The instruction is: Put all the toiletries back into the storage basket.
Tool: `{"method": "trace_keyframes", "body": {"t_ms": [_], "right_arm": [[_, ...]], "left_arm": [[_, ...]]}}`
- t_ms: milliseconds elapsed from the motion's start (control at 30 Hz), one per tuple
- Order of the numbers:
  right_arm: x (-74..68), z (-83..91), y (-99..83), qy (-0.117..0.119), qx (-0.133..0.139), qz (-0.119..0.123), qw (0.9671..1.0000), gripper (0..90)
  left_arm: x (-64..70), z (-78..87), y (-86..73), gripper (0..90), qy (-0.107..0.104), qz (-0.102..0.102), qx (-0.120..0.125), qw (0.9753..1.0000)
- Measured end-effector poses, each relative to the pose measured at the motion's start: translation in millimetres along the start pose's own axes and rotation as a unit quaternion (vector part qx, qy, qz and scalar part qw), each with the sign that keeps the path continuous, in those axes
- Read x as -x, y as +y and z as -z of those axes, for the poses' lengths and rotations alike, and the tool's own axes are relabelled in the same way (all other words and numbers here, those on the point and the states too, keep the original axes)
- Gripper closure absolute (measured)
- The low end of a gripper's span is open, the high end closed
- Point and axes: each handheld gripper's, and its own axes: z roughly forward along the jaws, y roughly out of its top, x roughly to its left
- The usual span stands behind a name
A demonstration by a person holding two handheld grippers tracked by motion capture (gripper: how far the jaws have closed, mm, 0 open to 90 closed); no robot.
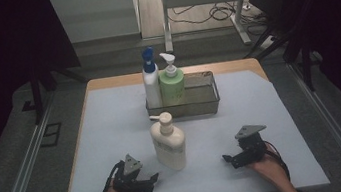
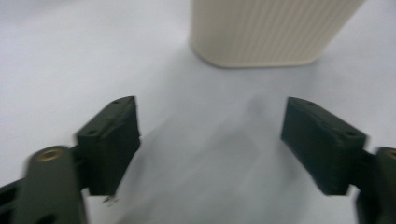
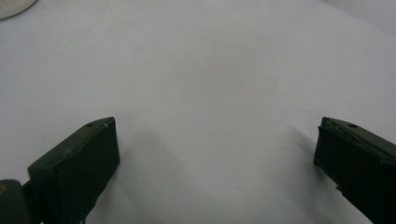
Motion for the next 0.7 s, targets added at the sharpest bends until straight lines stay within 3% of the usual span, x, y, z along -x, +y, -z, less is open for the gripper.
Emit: {"method": "trace_keyframes", "body": {"t_ms": [100,467,700], "right_arm": [[-0.6,0.5,0.2,0.004,-0.001,0.001,1.0,0.0],[-5.2,4.9,3.1,0.01,0.002,0.01,0.9999,0.0],[-10.1,9.0,7.1,0.021,0.012,0.012,0.9996,0.0]], "left_arm": [[-3.0,1.5,-2.2,13.2,0.007,0.007,0.003,0.9999],[-17.3,0.8,-14.6,12.4,0.034,0.028,-0.007,0.999],[-18.3,-1.2,-15.8,12.5,0.034,0.032,-0.01,0.9988]]}}
